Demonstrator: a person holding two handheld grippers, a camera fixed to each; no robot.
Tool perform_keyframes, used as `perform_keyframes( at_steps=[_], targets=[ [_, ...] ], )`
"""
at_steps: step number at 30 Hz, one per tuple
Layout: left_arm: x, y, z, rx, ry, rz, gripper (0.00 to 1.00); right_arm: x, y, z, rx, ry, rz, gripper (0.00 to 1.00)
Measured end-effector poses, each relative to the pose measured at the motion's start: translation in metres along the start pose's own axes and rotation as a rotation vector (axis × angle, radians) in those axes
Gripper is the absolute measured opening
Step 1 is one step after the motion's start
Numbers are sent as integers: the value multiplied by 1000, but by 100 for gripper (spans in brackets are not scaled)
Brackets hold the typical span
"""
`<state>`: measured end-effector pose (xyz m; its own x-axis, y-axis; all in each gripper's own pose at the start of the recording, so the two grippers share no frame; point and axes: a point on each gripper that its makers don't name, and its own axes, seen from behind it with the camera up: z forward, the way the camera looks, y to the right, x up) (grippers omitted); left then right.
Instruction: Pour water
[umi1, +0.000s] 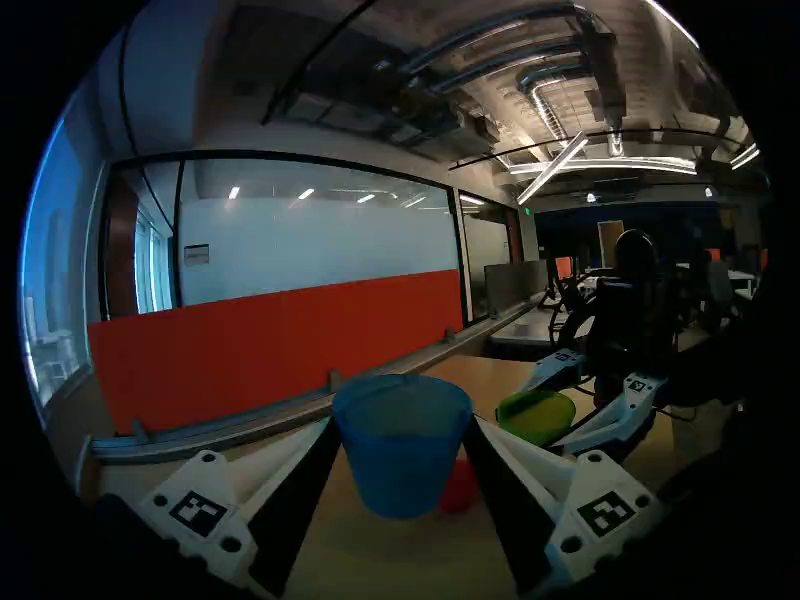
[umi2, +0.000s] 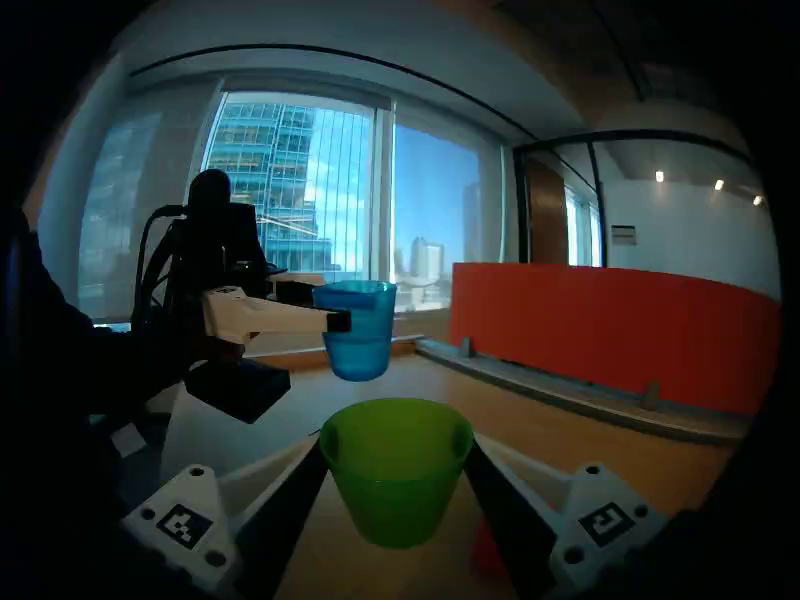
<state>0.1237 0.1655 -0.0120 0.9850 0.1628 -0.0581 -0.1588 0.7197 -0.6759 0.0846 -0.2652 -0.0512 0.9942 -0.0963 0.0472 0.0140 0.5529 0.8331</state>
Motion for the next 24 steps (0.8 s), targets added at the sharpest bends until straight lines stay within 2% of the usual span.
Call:
perform_keyframes(
  at_steps=[9, 24],
  targets=[
    [26, -11, -7, 45, 38, 97, 85, -1, -1, 7, 17, -2, 8, 91],
    [37, -14, -5, 80, 9, 242, 85, -7, -9, 15, 43, -18, 7, 91]
  ],
)
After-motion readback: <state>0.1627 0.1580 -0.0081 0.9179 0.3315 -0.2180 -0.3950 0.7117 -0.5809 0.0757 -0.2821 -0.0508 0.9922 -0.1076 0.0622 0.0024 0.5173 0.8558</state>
